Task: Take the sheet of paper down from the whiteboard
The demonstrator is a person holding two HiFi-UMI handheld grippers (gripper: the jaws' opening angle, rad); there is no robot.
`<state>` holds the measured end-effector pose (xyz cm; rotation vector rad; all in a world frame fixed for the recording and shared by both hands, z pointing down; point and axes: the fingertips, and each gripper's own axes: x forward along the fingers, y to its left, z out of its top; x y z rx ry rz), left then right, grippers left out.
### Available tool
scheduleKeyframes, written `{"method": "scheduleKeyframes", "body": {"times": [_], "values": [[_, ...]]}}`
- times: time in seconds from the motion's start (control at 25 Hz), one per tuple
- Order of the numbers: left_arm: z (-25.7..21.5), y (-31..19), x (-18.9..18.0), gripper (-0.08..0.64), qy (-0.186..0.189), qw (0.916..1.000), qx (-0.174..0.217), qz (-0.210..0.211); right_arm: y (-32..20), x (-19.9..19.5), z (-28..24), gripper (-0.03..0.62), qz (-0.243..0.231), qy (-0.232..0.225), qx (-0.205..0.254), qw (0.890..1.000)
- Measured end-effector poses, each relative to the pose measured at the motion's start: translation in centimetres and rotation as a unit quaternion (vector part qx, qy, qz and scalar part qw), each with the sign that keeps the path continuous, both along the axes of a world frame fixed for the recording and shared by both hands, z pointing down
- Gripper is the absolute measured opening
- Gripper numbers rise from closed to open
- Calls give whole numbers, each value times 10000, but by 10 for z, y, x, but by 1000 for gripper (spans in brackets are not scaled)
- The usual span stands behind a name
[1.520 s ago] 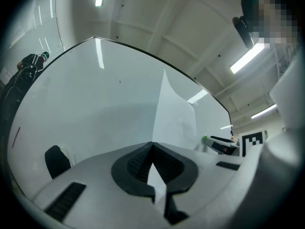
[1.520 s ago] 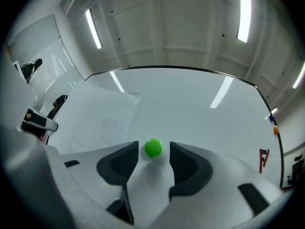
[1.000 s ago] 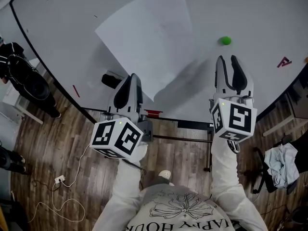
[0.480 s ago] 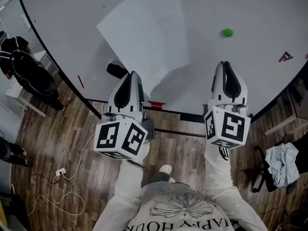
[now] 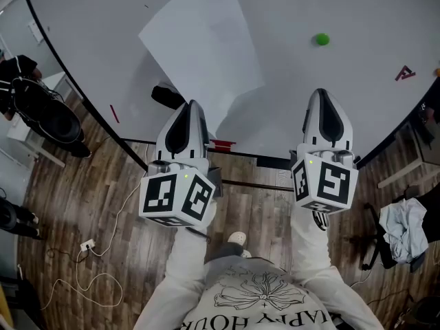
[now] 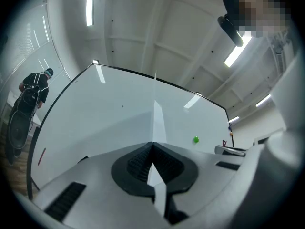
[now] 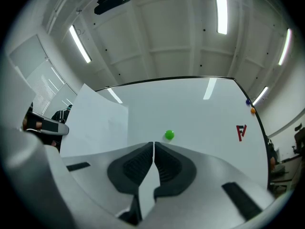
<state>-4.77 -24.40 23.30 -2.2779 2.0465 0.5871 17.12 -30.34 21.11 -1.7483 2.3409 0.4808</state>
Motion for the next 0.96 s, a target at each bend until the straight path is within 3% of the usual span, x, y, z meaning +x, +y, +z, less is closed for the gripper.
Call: {"method": "scheduleKeyframes", "body": {"times": [0.96], "values": [[-5,-2,7,3,-52,9998,37,167,1,-3,-3,6,56,30,7,10000]]}}
